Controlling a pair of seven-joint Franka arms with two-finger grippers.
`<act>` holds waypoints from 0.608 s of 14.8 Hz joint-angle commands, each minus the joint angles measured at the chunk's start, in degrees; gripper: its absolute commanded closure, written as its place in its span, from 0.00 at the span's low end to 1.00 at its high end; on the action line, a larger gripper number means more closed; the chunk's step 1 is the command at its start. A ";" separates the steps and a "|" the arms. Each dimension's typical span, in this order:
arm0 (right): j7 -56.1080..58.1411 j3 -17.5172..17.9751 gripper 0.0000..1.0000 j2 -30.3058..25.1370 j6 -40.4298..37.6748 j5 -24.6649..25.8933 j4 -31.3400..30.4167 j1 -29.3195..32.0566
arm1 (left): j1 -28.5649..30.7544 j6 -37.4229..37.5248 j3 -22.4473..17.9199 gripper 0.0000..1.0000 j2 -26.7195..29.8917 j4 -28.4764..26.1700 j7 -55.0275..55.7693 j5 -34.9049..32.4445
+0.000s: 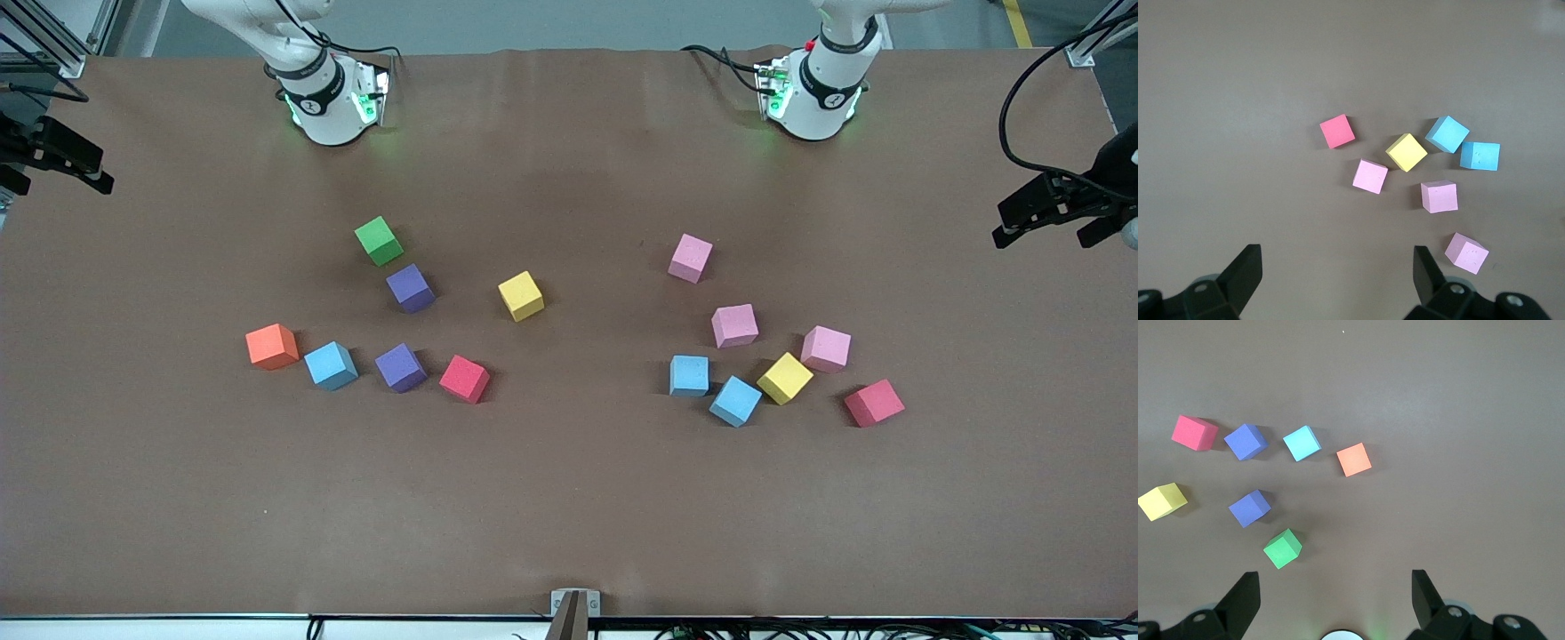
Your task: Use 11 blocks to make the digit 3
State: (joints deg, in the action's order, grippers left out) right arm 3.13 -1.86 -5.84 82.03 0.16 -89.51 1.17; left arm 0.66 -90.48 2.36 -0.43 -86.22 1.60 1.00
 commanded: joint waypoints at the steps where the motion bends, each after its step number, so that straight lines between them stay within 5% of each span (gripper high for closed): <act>1: 0.47 -0.25 0.00 -0.93 -0.29 0.46 -0.49 -0.64 | -0.13 1.79 0.19 0.00 -0.18 0.43 -0.02 0.14; 4: 0.47 -0.25 0.00 -0.93 -0.29 0.46 -0.49 -0.55 | -0.48 5.91 1.67 0.00 -0.27 0.00 0.06 0.40; 9: -0.23 -0.25 0.00 -0.93 -0.29 -0.68 -0.49 -0.55 | -0.22 8.31 12.91 0.00 0.52 -7.55 8.65 0.49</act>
State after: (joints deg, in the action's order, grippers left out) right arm 3.13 -1.85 -5.84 81.99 0.05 -89.51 1.12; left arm 0.20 -81.94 11.17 -0.61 -90.50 6.59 1.27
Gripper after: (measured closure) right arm 0.000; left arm 0.000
